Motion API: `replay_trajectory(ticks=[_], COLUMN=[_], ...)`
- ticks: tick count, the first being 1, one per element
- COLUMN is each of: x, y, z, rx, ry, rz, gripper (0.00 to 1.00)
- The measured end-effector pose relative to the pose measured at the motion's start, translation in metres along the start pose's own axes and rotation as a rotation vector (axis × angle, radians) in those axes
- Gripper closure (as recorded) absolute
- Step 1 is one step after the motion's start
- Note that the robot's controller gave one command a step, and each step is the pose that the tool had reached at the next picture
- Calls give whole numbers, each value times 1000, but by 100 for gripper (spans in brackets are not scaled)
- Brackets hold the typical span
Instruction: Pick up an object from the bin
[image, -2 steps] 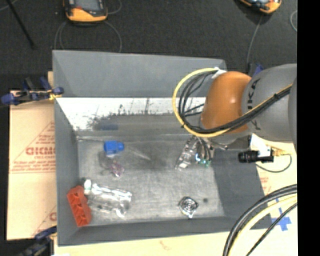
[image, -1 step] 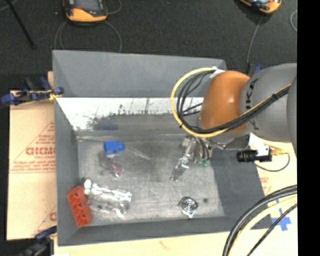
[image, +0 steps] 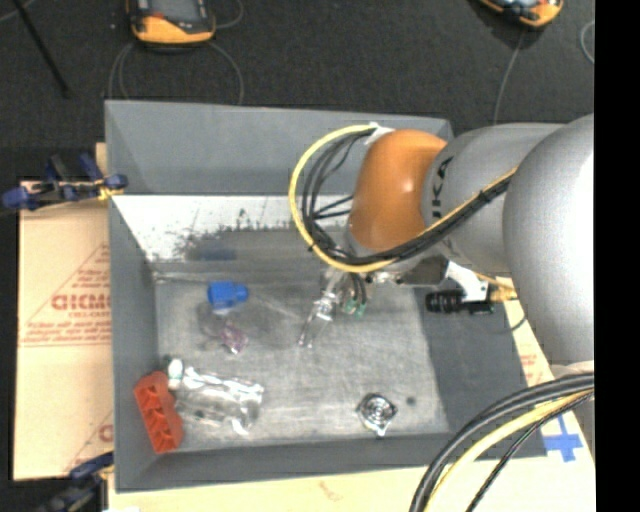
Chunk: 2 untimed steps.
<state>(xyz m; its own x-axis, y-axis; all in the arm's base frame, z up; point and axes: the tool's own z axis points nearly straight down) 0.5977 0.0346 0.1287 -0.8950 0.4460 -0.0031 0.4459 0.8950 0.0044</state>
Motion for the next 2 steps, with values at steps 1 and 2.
replay_trajectory(ticks=[1,2], x=[4,21], y=[41,98], z=[15,50], rx=[2,1], ry=[-2,-2], rz=[-118,-237], gripper=[0,0])
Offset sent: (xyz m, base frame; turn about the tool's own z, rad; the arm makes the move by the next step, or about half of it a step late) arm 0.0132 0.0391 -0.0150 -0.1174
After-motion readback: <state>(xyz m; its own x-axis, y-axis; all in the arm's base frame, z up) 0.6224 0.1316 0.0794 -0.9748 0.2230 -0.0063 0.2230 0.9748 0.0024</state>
